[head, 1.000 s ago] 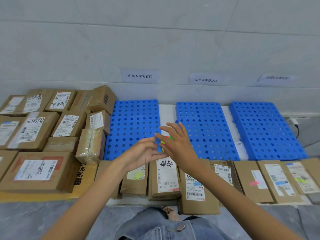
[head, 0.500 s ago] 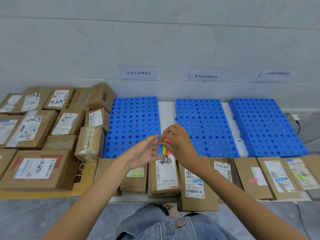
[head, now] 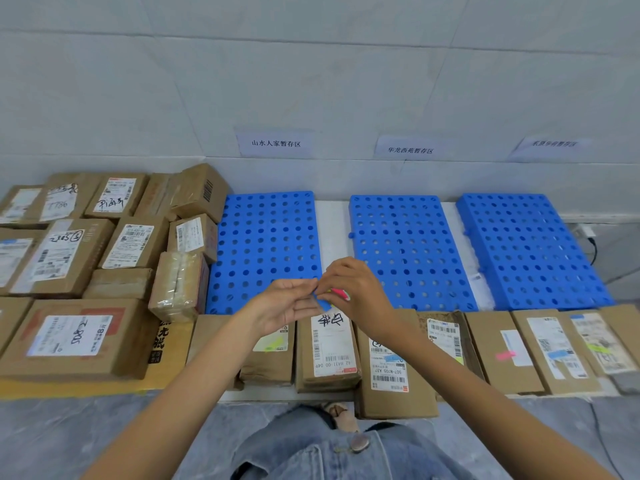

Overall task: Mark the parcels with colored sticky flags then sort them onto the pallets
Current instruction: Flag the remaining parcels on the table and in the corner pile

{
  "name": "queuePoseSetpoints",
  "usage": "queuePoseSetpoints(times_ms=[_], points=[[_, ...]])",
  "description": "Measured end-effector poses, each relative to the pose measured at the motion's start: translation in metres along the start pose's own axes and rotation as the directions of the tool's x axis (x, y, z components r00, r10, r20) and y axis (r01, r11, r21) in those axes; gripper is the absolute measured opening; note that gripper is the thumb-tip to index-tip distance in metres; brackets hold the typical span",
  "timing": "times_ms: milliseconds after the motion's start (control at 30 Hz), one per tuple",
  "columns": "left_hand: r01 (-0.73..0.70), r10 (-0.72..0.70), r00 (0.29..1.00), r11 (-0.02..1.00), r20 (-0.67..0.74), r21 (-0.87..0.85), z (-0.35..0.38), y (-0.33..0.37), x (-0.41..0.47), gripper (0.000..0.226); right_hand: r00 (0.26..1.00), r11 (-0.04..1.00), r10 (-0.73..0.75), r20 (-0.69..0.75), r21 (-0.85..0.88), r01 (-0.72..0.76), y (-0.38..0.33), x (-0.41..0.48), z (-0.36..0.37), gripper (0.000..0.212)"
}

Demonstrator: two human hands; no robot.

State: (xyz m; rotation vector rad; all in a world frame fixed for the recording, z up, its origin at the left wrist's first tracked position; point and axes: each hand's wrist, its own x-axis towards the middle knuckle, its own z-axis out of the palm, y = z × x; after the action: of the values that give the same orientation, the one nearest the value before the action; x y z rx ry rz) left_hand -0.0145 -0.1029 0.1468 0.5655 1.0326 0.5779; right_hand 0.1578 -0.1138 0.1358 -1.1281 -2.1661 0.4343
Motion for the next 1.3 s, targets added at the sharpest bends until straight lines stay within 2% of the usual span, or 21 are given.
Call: queuePoseSetpoints(times_ms=[167, 267, 333, 400, 433, 567, 633, 733, 833, 933, 1000, 1100, 1133, 1167, 1300], points=[[-0.034, 0.032, 0.988, 0.999, -0.149, -0.013, -0.014, -0.011, 0.005, 0.017, 0.998, 0.997, 0.063, 0.001, 0.044, -0.063, 0.002, -0.010, 0.011, 0.015], [-0.082, 0.061, 0.965, 0.994, -0.254, -0.074, -0.028, -0.017, 0.008, 0.018, 0.981, 0.970, 0.193, 0.013, 0.150, -0.193, 0.003, -0.016, 0.013, 0.004], [-0.123, 0.073, 0.931, 0.985, -0.358, -0.119, -0.039, -0.023, 0.010, 0.017, 0.921, 0.881, 0.383, 0.066, 0.273, -0.386, 0.002, -0.021, 0.010, 0.010], [-0.143, 0.064, 0.879, 0.981, -0.473, -0.133, -0.053, -0.029, 0.011, 0.017, 0.814, 0.727, 0.563, 0.142, 0.383, -0.570, 0.002, -0.025, 0.007, 0.014], [-0.132, 0.061, 0.856, 0.986, -0.513, -0.104, -0.062, -0.033, 0.010, 0.016, 0.766, 0.674, 0.618, 0.174, 0.384, -0.631, 0.005, -0.029, 0.006, 0.013], [0.013, 0.027, 0.829, 0.998, -0.558, 0.067, -0.085, -0.055, 0.010, 0.013, 0.631, 0.580, 0.707, 0.319, 0.247, -0.776, 0.015, -0.053, 0.017, 0.013], [0.091, 0.045, 0.823, 0.974, -0.566, 0.209, -0.093, -0.071, 0.016, 0.020, 0.610, 0.575, 0.723, 0.323, 0.208, -0.791, 0.017, -0.062, 0.026, 0.017], [0.170, 0.150, 0.838, 0.841, -0.524, 0.513, -0.098, -0.095, 0.022, 0.027, 0.618, 0.605, 0.735, 0.278, 0.144, -0.783, 0.018, -0.068, 0.039, 0.018], [0.169, 0.264, 0.856, 0.670, -0.445, 0.723, -0.097, -0.110, 0.025, 0.032, 0.638, 0.650, 0.736, 0.223, 0.029, -0.760, 0.014, -0.070, 0.047, 0.016], [0.171, 0.371, 0.856, 0.452, -0.359, 0.876, -0.096, -0.114, 0.025, 0.043, 0.637, 0.677, 0.724, 0.265, -0.096, -0.729, 0.009, -0.070, 0.049, 0.045], [0.167, 0.453, 0.842, 0.299, -0.294, 0.939, -0.094, -0.115, 0.023, 0.048, 0.634, 0.683, 0.716, 0.294, -0.107, -0.722, 0.008, -0.070, 0.049, 0.062], [0.142, 0.566, 0.806, 0.101, -0.174, 0.985, -0.089, -0.116, 0.021, 0.047, 0.632, 0.666, 0.724, 0.275, -0.043, -0.745, 0.010, -0.072, 0.049, 0.064], [0.116, 0.582, 0.802, 0.068, -0.134, 0.991, -0.085, -0.116, 0.021, 0.045, 0.633, 0.658, 0.728, 0.261, -0.009, -0.753, 0.012, -0.073, 0.049, 0.058], [0.068, 0.577, 0.810, 0.081, -0.103, 0.994, -0.080, -0.115, 0.021, 0.044, 0.639, 0.655, 0.728, 0.248, 0.021, -0.755, 0.014, -0.073, 0.049, 0.050], [-0.143, 0.433, 0.901, 0.311, -0.006, 0.940, -0.054, -0.113, 0.021, 0.034, 0.642, 0.634, 0.745, 0.180, 0.106, -0.766, 0.021, -0.072, 0.050, 0.021]])
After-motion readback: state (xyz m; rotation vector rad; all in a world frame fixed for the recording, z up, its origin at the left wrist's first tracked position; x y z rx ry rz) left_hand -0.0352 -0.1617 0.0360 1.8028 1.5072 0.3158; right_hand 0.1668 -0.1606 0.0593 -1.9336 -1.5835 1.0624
